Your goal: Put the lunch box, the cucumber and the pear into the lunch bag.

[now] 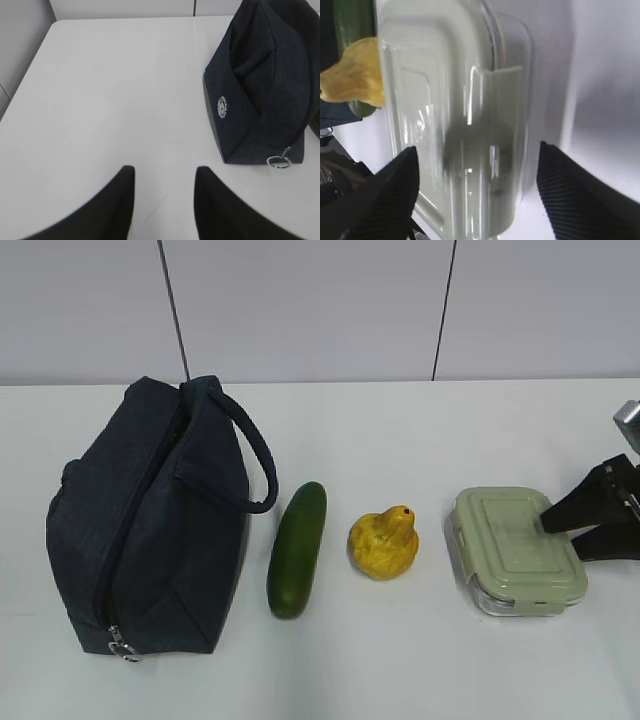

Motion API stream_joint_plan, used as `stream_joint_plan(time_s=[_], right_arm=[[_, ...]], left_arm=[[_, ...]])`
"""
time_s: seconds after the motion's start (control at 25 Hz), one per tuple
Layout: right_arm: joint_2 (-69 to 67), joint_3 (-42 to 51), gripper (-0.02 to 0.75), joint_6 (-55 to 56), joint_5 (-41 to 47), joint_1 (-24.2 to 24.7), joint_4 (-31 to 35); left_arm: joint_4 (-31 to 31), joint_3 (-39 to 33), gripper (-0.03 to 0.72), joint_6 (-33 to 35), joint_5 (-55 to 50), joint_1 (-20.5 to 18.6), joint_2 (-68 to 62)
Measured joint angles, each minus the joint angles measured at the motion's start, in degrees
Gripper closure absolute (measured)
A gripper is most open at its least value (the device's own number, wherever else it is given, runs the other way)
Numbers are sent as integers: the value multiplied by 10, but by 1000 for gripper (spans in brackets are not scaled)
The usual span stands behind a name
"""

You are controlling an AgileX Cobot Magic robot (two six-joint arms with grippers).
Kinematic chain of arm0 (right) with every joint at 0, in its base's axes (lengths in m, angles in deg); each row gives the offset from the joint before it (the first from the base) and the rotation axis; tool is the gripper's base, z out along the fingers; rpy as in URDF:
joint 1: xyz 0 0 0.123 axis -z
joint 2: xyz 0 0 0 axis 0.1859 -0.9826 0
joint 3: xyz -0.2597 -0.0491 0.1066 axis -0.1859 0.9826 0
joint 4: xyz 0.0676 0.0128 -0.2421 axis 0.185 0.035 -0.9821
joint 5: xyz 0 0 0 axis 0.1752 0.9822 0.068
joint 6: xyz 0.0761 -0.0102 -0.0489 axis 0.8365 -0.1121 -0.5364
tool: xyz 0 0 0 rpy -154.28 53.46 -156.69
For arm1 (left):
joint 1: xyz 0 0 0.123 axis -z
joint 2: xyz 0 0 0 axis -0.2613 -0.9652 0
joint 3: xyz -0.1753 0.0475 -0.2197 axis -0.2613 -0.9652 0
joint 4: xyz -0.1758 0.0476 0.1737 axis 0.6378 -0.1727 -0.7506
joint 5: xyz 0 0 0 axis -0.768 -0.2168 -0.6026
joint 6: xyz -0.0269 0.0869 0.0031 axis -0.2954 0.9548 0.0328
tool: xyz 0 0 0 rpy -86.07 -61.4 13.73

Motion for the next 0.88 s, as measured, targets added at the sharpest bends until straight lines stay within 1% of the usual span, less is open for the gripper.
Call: stream_joint_plan(time_s=[0.16,0.44,0.64,0.88], right_arm=[[0,-19,167,0,0,0,6],[0,-23,167,-1,0,0,-19],[0,-23,167,-1,0,0,-19],[0,-23,167,-1,0,-14,-19]], left_arm=[[0,0,446,0,0,0,0],[0,0,446,0,0,0,0],[0,0,446,0,0,0,0],[0,0,446,0,0,0,0]])
